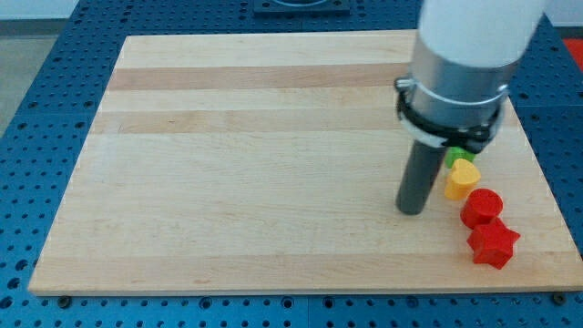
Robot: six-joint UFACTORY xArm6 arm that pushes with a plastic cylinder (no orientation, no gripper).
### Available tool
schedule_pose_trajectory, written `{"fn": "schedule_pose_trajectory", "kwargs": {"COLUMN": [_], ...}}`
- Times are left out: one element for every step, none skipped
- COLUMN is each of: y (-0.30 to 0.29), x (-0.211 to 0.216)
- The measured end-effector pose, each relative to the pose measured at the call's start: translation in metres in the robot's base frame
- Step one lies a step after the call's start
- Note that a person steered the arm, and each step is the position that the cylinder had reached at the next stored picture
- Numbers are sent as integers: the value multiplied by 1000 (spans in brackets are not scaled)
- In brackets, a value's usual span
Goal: Nudge the yellow heart to the right
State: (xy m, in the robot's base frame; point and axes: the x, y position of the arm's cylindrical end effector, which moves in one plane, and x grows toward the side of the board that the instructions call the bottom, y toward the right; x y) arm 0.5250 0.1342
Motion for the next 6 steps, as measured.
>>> {"fn": "schedule_pose_trajectory", "kwargs": {"y": [13,15,27,40,40,23], "x": [-11,-11,-12,-13,-13,-13]}}
